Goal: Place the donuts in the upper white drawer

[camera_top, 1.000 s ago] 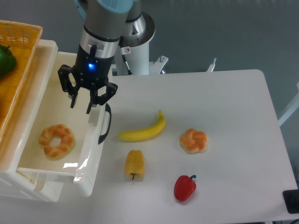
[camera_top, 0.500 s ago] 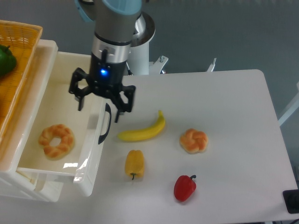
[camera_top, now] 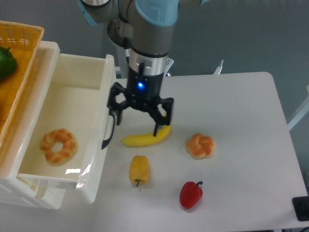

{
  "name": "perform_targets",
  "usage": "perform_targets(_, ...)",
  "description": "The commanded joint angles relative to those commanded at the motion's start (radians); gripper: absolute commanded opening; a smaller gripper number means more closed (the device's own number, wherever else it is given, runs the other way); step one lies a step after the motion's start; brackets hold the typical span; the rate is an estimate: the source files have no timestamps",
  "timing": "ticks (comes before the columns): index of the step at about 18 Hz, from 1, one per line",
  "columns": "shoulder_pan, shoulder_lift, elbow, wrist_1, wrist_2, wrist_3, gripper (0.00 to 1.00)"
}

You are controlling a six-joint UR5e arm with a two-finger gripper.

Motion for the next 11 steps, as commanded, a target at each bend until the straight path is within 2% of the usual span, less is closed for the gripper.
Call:
perform_targets(8,0.002,-0.071,-0.006,0.003,0.172,0.206,1.00)
perform_targets(11,-0.006,-0.097,-0.006,0.008,0.194,0.215,1.00)
